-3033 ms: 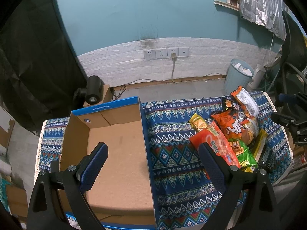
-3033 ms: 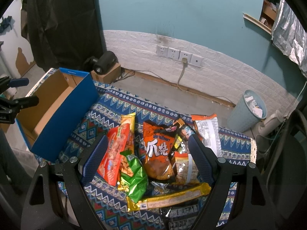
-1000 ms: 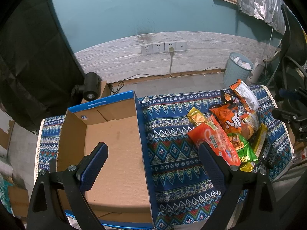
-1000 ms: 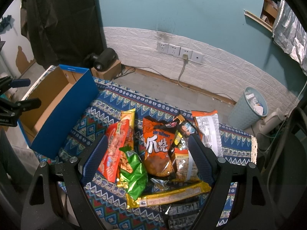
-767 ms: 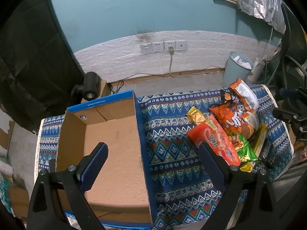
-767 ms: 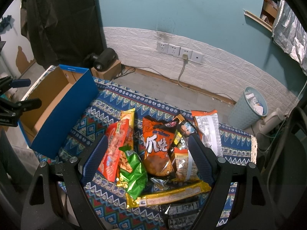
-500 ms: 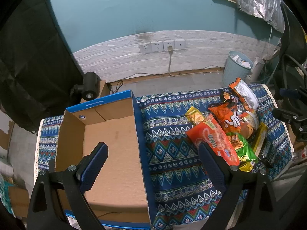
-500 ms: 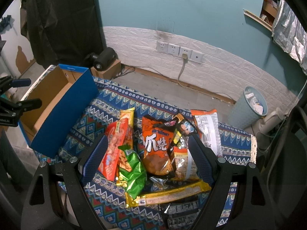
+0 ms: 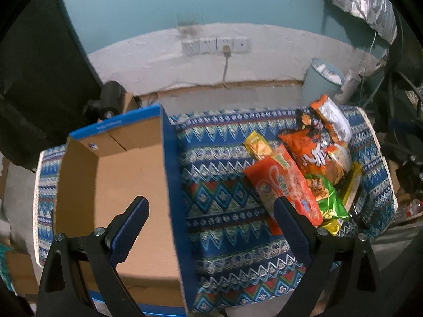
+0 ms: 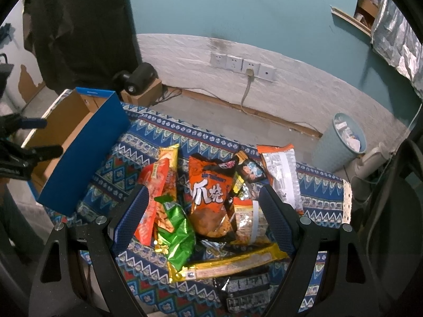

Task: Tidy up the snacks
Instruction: 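Grasp the orange chip bag with the left tool while the right tool grasps the silver-white bag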

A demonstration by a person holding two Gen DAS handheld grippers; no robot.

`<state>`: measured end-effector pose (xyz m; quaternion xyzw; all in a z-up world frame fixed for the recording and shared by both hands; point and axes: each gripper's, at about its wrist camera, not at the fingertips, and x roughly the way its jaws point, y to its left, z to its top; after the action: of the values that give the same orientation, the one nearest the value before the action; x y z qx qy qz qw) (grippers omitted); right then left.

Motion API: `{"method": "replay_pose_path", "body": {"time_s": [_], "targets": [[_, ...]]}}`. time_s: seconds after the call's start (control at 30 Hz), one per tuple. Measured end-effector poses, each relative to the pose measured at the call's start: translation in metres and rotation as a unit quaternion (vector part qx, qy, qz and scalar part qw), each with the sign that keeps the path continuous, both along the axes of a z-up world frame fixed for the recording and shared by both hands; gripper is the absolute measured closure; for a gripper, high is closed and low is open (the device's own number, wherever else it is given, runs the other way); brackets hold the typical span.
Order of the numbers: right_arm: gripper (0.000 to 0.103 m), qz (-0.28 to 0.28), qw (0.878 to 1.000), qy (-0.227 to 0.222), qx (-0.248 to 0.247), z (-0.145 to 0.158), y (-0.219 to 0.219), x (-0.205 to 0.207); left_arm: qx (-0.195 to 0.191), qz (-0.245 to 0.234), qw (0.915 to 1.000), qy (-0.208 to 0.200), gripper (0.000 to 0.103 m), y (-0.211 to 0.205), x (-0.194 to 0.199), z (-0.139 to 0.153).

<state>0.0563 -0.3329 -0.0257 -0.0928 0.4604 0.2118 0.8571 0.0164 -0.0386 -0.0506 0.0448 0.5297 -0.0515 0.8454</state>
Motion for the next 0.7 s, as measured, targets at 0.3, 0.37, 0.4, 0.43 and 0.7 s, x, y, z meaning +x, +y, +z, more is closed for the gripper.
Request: {"method": "replay_pose_path", "body": {"time_s": [0.3, 0.37, 0.4, 0.43, 0.7], "targets": [[0.019, -0.031, 0.999, 0.018, -0.017, -0.01, -0.029, 0.015, -0.022, -0.013, 0.9972, 0.07, 0.007, -0.032, 0.014, -0.032], [0.019, -0.037, 0.999, 0.027, -0.022, -0.017, -0.038, 0.02, -0.034, -0.009, 0.9961, 0.081, 0.007, -0.036, 0.017, -0.036], [0.019, -0.043, 0.998, 0.035, -0.026, -0.021, -0.045, 0.024, -0.039, -0.006, 0.9957, 0.084, 0.007, -0.037, 0.018, -0.038], [0.019, -0.048, 0.998, 0.042, -0.028, -0.025, -0.05, 0.028, -0.043, -0.002, 0.9953, 0.087, 0.007, -0.039, 0.021, -0.04], [0.019, -0.045, 0.993, 0.089, -0.056, -0.055, -0.074, 0.054, -0.066, 0.036, 0.9901, 0.118, 0.007, -0.052, 0.044, -0.066]]}}
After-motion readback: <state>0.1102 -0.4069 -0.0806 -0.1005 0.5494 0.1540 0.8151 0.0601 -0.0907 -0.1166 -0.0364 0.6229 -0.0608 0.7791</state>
